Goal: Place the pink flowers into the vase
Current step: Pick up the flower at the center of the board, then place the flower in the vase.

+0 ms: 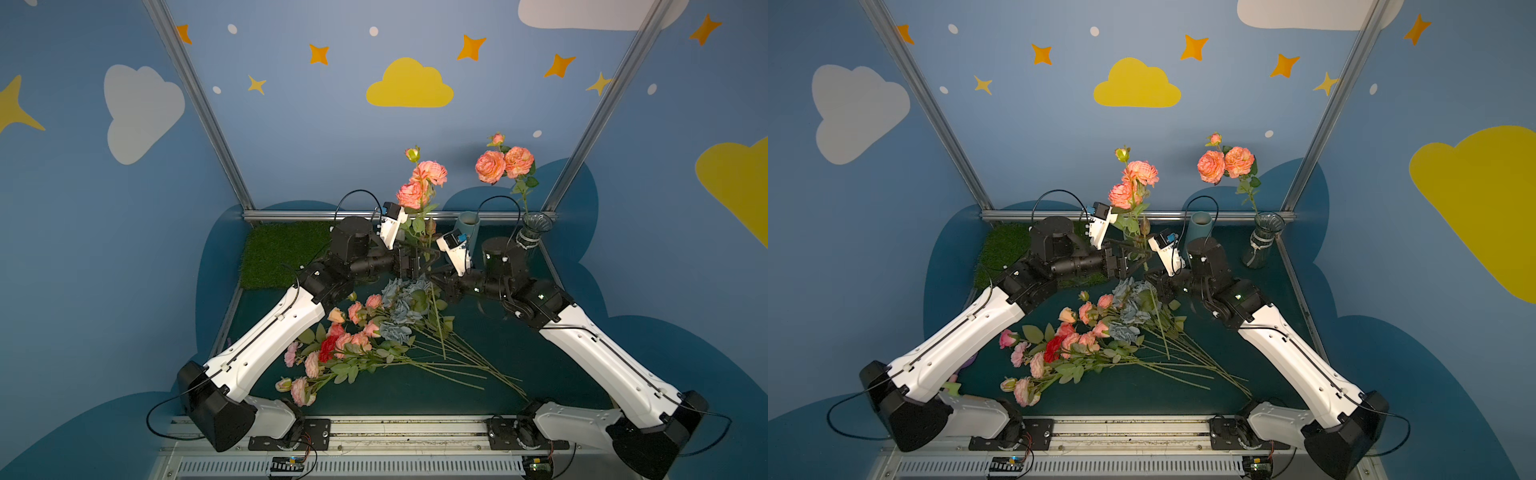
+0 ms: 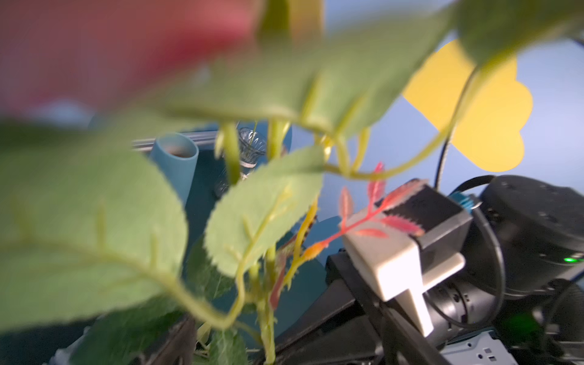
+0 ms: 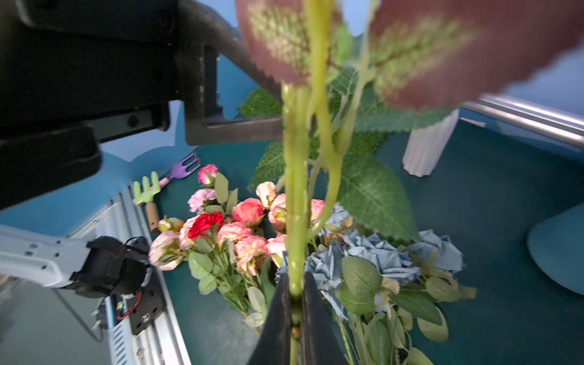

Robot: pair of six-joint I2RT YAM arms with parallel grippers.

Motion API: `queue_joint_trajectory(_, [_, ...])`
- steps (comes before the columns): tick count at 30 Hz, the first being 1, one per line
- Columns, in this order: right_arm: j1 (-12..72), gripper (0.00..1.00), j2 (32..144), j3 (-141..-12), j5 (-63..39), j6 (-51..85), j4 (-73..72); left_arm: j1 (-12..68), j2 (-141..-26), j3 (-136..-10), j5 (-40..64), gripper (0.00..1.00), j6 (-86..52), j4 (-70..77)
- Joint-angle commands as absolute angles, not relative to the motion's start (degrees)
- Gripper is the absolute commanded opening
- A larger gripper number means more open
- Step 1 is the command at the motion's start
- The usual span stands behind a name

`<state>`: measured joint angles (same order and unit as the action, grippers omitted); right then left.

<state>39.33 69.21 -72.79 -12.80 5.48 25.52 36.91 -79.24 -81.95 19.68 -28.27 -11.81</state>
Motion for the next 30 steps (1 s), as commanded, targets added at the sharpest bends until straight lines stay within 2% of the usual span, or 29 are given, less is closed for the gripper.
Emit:
queue_joint_trajectory(1, [40.3,0.00,67.9,-72.1,-0.6,4.9,24.6,38.1,-76.6,-82.4,10.4,0.94,-29.3,-17.5])
queue_joint_trajectory(8, [40.3,0.00,67.6,-71.2,14.2,5.3,25.9,39.9,-73.3,-78.7,-5.4,0.95,-30.9,-23.2])
queue_joint_trajectory(15, [40.4,0.00,61.4,-63.1,27.7,5.6,19.1,39.0,-72.1,-76.2,-12.9,0.95,-33.4,-26.7])
queue_joint_trajectory(30, [39.6,0.00,52.3,-51.9,44.7,4.9,8.2,37.0,-74.5,-75.2,-8.3,0.95,-35.0,-26.2])
